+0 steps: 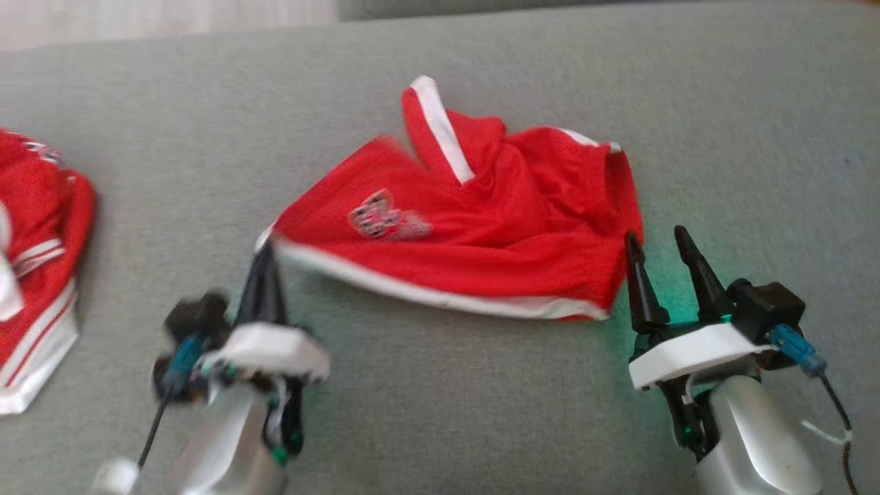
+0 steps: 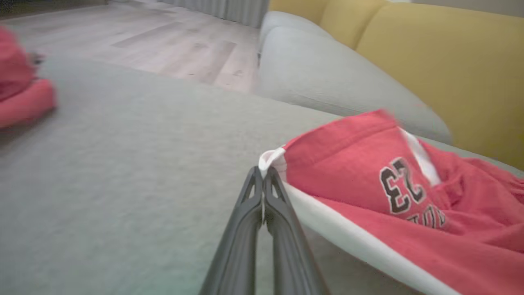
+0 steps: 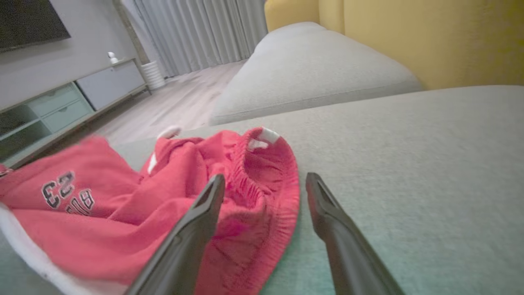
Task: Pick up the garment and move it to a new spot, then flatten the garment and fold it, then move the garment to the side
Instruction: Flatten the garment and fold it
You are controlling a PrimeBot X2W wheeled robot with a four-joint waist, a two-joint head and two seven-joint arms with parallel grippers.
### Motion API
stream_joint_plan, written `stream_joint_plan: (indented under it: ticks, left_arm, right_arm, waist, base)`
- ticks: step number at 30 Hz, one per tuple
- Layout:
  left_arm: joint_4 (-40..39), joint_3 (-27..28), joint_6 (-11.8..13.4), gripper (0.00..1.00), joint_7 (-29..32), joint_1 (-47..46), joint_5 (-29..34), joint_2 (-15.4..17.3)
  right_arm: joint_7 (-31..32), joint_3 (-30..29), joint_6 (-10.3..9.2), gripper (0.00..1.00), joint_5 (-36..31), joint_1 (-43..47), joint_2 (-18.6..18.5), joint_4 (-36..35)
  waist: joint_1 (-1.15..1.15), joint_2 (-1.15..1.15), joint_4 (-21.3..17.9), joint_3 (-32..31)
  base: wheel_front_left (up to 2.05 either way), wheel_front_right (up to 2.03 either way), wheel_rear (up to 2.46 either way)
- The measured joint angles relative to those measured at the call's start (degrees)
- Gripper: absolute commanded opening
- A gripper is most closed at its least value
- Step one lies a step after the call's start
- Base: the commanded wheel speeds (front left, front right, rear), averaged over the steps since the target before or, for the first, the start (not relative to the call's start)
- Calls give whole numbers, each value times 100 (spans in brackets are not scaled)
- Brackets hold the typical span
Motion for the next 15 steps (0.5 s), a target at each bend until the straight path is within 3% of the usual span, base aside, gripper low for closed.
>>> stream_joint_plan:
  ticks: [3,4,5,6,15]
  left_arm:
    - [-9,437,149,0,0,429,16,5]
    - [-20,571,200,31,0,544,69,3]
    - [-30,671,242,76,0,653,131,4]
    - [-38,758,266,100,0,753,218,5]
    - [-694,929,283,100,0,1601,1780,146]
  right_arm:
    - [0,125,0,100,73,0,0,-63]
    - [0,157,0,100,74,0,1,-87]
    - [0,171,0,100,76,2,2,-116]
    - [0,176,0,100,76,8,2,-159]
    - [0,140,0,100,-236,443,2,-358]
  waist:
    - [-1,0,136,-170]
    - [0,0,164,-223]
    - [-1,0,185,-273]
    - [-1,0,199,-319]
    - [-1,0,86,-650]
  base:
    - [0,0,0]
    - [0,0,0]
    - [0,0,0]
    - [0,0,0]
    - [0,0,0]
